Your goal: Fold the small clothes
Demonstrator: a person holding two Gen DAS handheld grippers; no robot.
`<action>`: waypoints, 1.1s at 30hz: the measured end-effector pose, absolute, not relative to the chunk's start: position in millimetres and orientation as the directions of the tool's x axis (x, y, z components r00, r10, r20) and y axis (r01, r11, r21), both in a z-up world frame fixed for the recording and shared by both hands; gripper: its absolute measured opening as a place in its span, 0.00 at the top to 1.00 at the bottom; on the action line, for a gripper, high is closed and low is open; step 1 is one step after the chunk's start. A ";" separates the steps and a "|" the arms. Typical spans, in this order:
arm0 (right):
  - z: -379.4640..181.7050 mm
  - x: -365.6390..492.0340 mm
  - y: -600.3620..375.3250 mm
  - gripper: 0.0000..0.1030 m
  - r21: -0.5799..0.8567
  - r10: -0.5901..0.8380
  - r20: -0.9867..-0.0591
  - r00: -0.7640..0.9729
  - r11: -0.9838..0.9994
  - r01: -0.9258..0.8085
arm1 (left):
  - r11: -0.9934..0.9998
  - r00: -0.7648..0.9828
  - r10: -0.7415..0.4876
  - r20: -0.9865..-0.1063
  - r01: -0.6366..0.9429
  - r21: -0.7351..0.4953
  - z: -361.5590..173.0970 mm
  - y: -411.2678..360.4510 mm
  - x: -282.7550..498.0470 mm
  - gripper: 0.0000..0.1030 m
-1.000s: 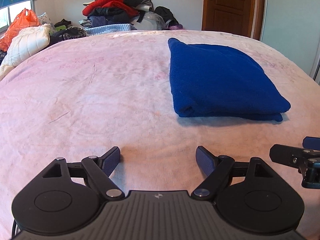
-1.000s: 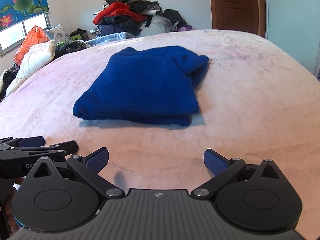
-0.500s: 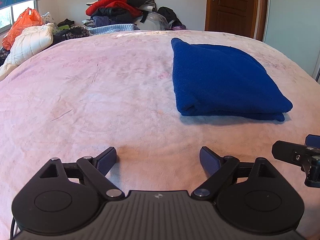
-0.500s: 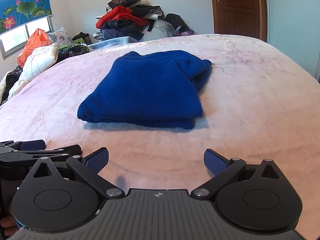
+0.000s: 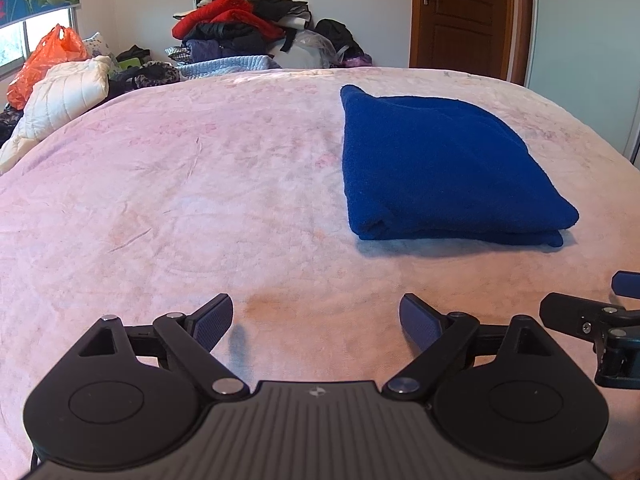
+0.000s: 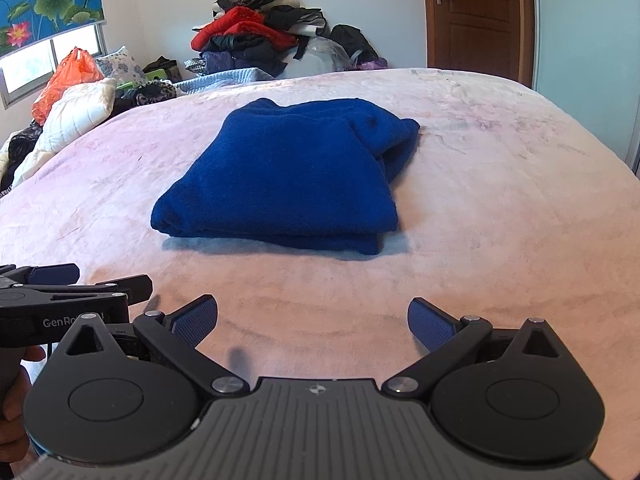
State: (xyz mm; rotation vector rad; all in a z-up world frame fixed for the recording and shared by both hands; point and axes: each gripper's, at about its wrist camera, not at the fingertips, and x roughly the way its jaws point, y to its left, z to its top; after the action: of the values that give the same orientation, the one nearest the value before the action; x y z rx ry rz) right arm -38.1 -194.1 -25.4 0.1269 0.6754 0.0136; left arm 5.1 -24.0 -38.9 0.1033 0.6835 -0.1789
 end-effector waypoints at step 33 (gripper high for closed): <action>-25.6 -38.5 -194.5 0.01 0.115 0.050 -0.621 0.782 0.993 0.028 | 0.982 0.763 -0.103 -0.638 0.180 0.056 -38.3 -23.5 3.7 0.12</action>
State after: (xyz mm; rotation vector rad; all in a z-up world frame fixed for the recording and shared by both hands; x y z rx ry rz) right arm -38.5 -194.5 -25.6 0.1206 0.6731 0.0120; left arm 3.7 -23.5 -38.3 0.1158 0.6865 -0.1542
